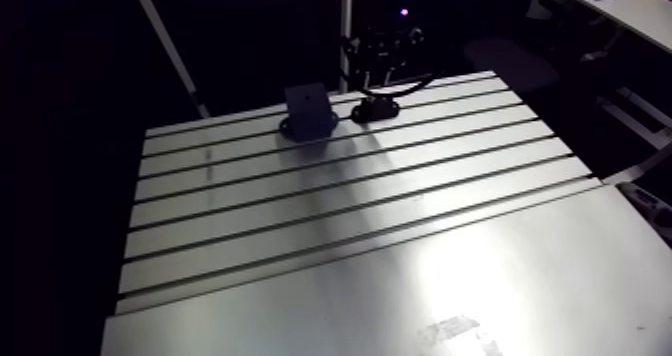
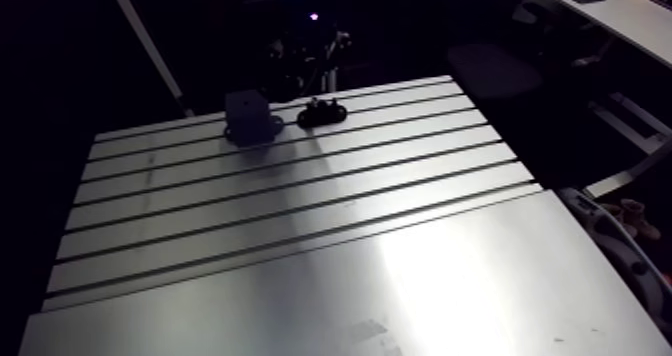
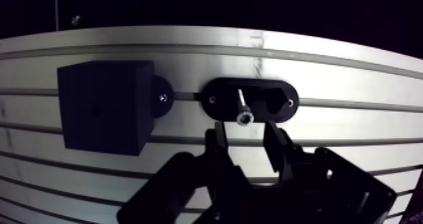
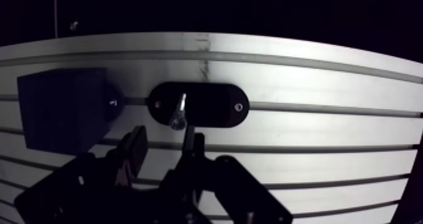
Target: Pick up the M10 bolt and insert it into the hole until fully seated.
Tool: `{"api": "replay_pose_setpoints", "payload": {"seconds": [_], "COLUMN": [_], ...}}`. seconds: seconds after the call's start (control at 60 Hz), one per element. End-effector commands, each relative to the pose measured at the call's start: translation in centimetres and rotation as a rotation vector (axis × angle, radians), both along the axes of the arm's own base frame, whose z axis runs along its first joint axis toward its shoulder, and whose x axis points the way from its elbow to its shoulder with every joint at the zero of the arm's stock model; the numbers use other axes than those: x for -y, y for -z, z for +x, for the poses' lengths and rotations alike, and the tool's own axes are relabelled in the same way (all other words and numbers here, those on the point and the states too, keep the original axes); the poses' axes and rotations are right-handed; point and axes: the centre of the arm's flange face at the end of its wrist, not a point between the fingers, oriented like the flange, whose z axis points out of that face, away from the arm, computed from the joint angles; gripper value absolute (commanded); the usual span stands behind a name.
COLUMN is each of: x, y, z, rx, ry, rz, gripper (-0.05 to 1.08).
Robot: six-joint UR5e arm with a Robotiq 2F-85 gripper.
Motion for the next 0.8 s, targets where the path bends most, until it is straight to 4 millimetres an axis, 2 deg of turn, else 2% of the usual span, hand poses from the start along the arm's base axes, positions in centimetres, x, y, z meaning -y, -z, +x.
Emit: {"api": "replay_pose_setpoints", "payload": {"seconds": [0.017,0.567,0.8], "x": [-0.1,-0.3,-0.4], "y": [0.5,0.7,1.8], "z": [-0.1,-0.2,-0.2], "rx": [0.002,0.002,0.02], "ry": [0.001,0.004,0.007], "rz": [0.005,0.005,0.001], "gripper": [0.55,0.55,0.55]}}
